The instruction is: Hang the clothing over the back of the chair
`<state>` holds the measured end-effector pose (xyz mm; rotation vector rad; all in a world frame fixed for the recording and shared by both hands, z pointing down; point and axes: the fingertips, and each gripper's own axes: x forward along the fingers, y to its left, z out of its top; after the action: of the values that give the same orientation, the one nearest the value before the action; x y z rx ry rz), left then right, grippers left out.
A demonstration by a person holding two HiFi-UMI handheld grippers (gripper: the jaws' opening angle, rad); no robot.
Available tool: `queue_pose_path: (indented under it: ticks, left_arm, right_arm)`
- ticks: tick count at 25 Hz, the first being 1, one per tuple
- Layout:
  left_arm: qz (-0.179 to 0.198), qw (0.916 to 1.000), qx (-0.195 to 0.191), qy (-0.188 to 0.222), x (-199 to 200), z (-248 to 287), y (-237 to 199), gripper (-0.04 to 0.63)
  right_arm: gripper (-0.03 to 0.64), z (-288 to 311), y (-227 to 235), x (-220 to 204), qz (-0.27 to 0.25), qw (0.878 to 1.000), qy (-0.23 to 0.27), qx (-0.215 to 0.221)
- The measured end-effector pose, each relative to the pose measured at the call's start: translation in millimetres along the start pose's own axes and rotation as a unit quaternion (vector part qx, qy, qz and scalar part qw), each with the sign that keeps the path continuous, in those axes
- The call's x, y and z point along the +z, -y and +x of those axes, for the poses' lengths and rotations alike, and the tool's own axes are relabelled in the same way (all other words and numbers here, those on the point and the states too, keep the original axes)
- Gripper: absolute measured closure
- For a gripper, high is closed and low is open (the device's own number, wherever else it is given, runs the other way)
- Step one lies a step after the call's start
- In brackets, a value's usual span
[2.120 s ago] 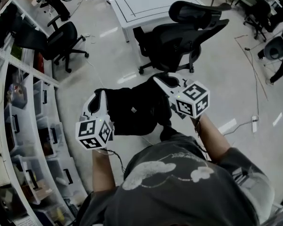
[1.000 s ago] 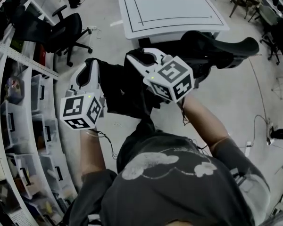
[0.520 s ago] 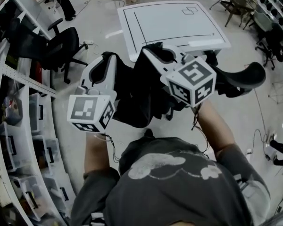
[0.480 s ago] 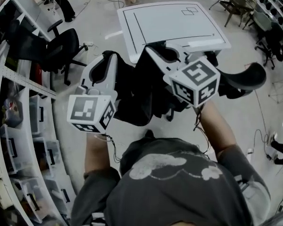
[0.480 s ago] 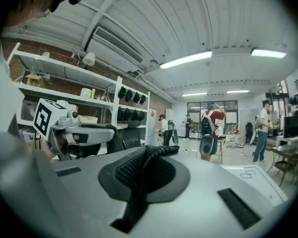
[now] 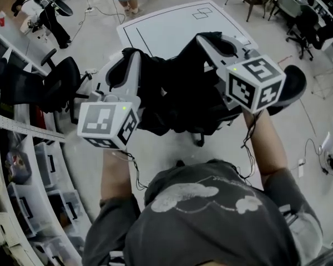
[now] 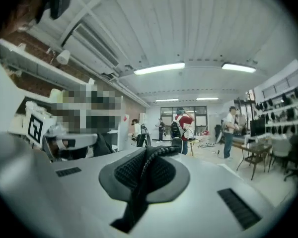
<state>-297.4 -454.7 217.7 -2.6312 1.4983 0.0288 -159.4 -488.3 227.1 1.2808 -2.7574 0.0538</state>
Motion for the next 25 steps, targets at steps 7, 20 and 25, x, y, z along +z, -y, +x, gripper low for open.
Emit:
queue_pose_path:
  ticks: [7, 20, 25]
  left_arm:
    - [0.004, 0.9997, -0.02, 0.012, 12.9, 44.4, 41.1, 0.591]
    - [0.048, 0.9981, -0.026, -0.027, 1.1, 138.6, 139.0, 0.591]
    - [0.06, 0.997, -0.013, -0.047, -7.9, 168.2, 163.0, 0.591]
  right_arm:
    - [0.624, -43.2, 44.8, 37.1, -0.021, 0.999, 0.027, -0.001]
    - [0.624, -97.2, 188.9, 14.4, -0.072, 0.997, -0.011, -0.038]
    - [0.624, -116.0, 253.5, 0.7, -0.031, 0.998, -0.013, -0.054]
